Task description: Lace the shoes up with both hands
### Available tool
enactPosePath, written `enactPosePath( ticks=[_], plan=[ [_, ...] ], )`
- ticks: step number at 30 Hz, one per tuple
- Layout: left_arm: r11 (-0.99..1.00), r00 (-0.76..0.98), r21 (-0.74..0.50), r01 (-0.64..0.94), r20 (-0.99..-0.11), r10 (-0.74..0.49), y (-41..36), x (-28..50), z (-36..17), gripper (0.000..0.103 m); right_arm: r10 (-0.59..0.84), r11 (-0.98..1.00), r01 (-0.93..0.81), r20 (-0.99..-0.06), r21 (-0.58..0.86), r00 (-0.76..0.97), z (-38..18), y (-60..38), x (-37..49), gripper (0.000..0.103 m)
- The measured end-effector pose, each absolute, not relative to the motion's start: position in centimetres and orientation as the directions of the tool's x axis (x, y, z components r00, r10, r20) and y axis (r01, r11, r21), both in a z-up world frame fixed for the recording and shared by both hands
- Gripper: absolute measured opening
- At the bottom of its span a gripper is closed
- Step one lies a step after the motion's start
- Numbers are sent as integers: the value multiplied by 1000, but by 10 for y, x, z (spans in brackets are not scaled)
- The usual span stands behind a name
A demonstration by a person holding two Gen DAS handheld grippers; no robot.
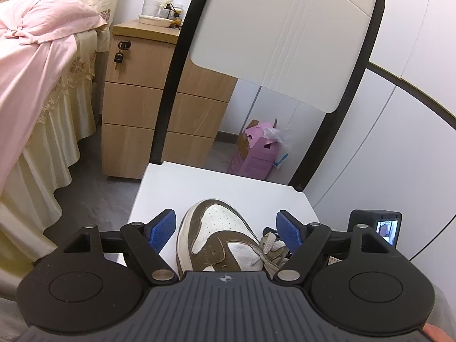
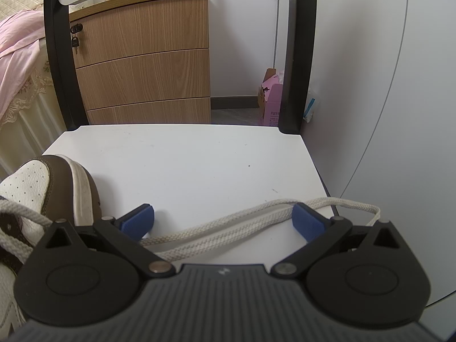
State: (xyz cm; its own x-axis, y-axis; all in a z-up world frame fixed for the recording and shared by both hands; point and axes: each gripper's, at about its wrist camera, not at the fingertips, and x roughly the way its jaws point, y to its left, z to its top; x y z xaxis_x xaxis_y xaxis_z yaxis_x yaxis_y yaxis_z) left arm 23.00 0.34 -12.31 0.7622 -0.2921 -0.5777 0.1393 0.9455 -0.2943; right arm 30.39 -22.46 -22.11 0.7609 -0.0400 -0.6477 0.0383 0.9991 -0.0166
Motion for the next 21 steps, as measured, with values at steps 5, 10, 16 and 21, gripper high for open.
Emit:
enactPosePath(
  ticks=[5, 10, 16, 21],
  plan=[
    [960, 787, -247, 131, -564, -252, 1, 228, -122, 81, -40, 999, 39, -648, -17, 761, -221, -224, 304, 103],
    [983, 816, -154, 102, -552, -171, -5, 224, -121, 81, -40, 999, 38, -648, -17, 761, -221, -225, 304, 103],
    [991, 839, -93, 98, -527, -132, -11, 219, -119, 81, -40, 999, 39, -648, -17, 761, -221, -224, 304, 103],
    [982, 821, -142, 123, -541, -181, -11, 219, -120, 82, -40, 999, 38, -648, -17, 761, -221, -224, 304, 103]
  ],
)
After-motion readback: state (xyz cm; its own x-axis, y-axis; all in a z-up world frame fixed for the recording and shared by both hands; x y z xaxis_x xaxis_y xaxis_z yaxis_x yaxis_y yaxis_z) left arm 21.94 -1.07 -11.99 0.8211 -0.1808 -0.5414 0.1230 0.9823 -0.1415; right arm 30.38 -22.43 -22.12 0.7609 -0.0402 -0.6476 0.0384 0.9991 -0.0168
